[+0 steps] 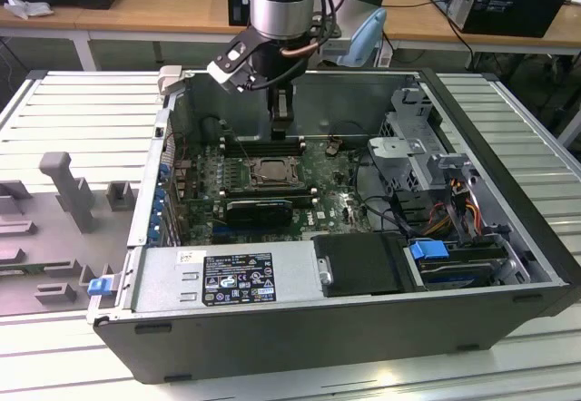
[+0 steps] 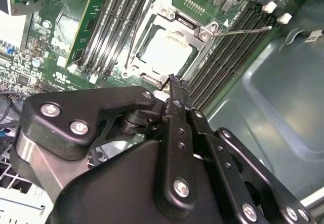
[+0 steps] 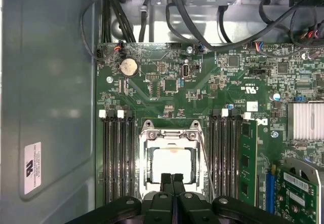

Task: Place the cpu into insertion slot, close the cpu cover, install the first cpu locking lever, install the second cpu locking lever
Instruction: 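Install the first cpu locking lever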

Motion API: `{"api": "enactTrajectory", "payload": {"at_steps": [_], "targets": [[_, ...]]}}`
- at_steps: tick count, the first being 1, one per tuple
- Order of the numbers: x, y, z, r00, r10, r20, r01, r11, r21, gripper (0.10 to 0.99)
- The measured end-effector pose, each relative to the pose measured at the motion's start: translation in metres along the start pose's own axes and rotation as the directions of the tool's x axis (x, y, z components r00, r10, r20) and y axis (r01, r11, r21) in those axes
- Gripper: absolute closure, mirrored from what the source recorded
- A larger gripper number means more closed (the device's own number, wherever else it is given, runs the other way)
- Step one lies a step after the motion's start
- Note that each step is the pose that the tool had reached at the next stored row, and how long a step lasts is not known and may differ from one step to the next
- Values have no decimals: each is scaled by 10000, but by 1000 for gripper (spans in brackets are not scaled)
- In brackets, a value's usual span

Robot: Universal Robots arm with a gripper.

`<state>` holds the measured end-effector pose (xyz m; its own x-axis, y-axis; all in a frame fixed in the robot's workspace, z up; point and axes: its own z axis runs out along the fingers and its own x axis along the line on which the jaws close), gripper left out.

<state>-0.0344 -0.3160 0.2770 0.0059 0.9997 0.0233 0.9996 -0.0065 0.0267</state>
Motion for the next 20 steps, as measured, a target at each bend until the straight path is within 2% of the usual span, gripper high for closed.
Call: {"api": "enactTrajectory", "payload": {"at_steps": [3, 5, 7, 9, 10, 13, 18, 20], "targets": [[1, 2, -35, 10000, -46, 17, 46, 10000, 2, 980], [1, 1, -35, 9992, -410, 15, 410, 9992, 8, 980], [1, 1, -35, 9940, -1095, -3, 1095, 9940, 23, 980], [1, 1, -35, 9826, -1859, -26, 1859, 9826, 38, 980], [1, 1, -35, 9743, -2253, -38, 2253, 9743, 45, 980], [1, 1, -35, 9590, -2832, -57, 2833, 9590, 54, 980], [1, 1, -35, 9398, -3418, -77, 3418, 9397, 63, 980], [1, 1, -35, 9265, -3761, -90, 3761, 9265, 67, 980]]}}
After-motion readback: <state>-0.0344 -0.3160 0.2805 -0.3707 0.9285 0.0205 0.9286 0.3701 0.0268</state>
